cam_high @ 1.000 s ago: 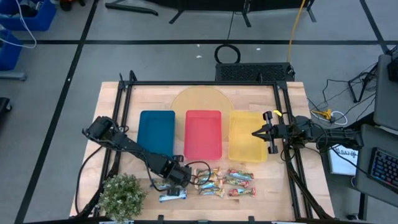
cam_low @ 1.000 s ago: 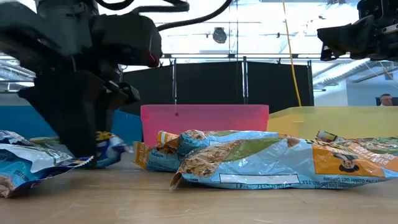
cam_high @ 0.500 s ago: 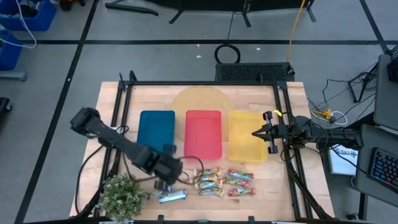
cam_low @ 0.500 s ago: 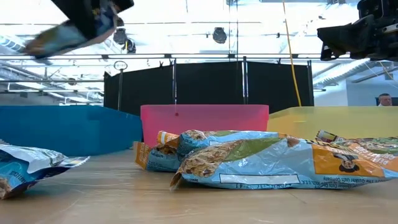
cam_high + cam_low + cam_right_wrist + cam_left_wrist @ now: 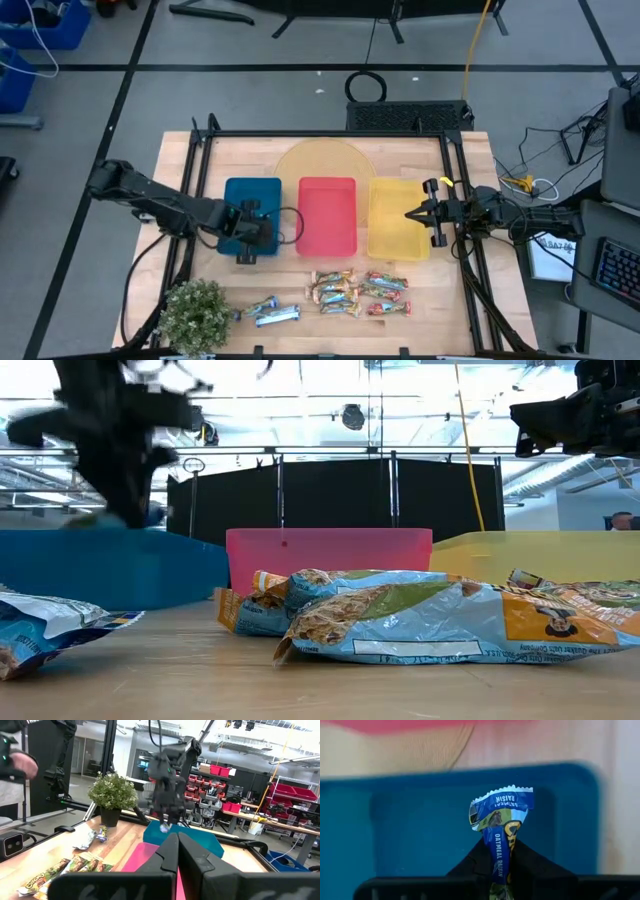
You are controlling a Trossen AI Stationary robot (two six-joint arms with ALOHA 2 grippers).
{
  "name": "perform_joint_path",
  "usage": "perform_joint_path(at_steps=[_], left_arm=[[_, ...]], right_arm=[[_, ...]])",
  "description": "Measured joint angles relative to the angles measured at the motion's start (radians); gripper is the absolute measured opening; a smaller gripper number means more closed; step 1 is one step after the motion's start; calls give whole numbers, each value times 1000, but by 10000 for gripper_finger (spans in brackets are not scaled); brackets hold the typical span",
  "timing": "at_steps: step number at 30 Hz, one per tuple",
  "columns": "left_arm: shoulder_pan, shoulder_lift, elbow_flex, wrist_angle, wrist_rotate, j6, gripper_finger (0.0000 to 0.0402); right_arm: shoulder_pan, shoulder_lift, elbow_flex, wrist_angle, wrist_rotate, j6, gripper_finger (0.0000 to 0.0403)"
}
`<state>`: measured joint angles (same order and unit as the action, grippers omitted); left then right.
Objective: Pick and place Granola Bars by type
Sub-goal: Put the top blue granola bar into the blue bin, then put the bottom green granola bar into yellow bin
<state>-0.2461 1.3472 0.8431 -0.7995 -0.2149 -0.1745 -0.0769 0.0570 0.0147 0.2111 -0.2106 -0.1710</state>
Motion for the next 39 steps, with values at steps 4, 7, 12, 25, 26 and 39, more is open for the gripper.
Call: perform_joint_path(at_steps=[4,7,12,25,26,39], left_arm=[[51,8,-95,125,45,56,39],[78,9,-121,154,73,87,40],[91,8,-118,155,118,93,95],[9,-8,193,-70,-95,113,233],[-12,-10,253,-110,-108,94,234],[-314,-166,344,-5,-298,171,78]], right_arm=[[0,0,0,2,0,2,0],[0,0,0,2,0,2,0],[0,0,0,2,0,17,0],[0,0,0,2,0,19,0],[0,0,0,2,0,19,0],[0,0,0,-3,0,-25,0]])
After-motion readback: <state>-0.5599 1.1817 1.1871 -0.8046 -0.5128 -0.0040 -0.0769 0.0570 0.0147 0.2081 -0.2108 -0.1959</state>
